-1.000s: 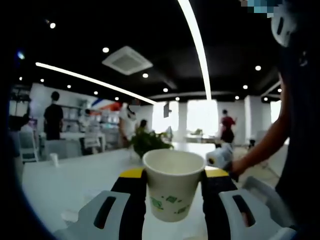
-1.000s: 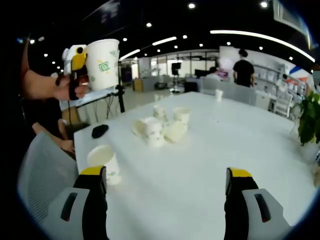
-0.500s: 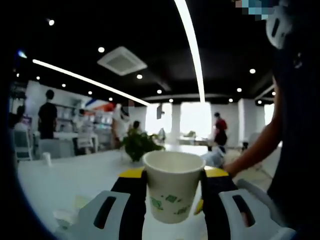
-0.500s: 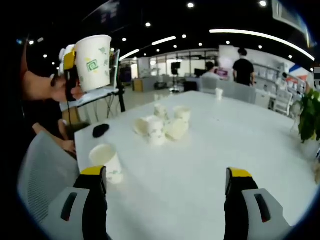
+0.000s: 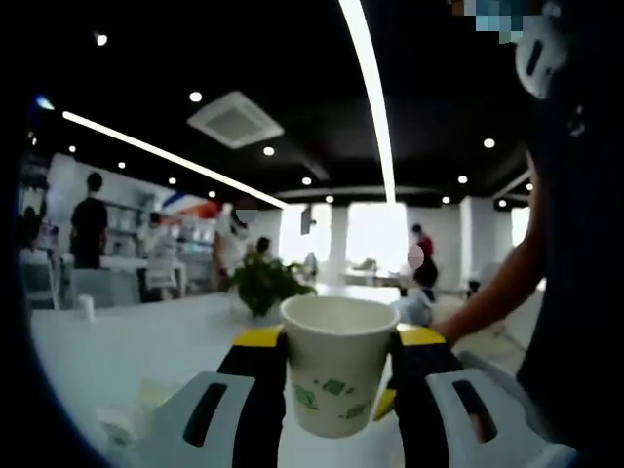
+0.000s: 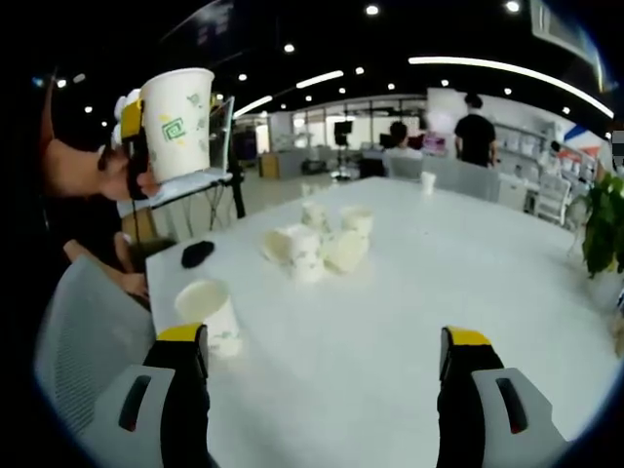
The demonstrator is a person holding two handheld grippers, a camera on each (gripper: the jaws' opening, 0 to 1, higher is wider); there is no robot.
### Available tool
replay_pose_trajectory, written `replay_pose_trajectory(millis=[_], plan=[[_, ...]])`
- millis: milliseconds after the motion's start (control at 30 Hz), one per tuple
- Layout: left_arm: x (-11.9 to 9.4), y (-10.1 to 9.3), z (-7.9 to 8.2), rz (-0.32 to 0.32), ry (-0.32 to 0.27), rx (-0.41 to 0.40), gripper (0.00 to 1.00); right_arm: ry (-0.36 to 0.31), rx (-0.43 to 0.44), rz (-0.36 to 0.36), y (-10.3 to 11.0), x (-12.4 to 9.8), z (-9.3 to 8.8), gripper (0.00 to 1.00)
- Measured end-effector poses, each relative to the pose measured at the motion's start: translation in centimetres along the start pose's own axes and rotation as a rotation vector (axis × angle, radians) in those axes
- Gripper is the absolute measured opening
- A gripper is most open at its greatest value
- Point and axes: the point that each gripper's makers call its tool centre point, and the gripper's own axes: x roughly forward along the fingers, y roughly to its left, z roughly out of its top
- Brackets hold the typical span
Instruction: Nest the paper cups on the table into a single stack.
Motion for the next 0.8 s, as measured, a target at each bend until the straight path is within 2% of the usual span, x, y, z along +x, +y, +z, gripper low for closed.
replay_pose_trajectory(millis=[167,800], plan=[[-0.1,-0.2,-1.1,-0.009,0.013,0.000,0.41,0.006,0.001,0.003,0.1,0.0,-0.2,0.97],[-0.4,-0.7,-2.4,-0.005,0.004,0.004,0.42,0.024,-0.004,0.008,0.3,-0.1,-0.5,0.97]])
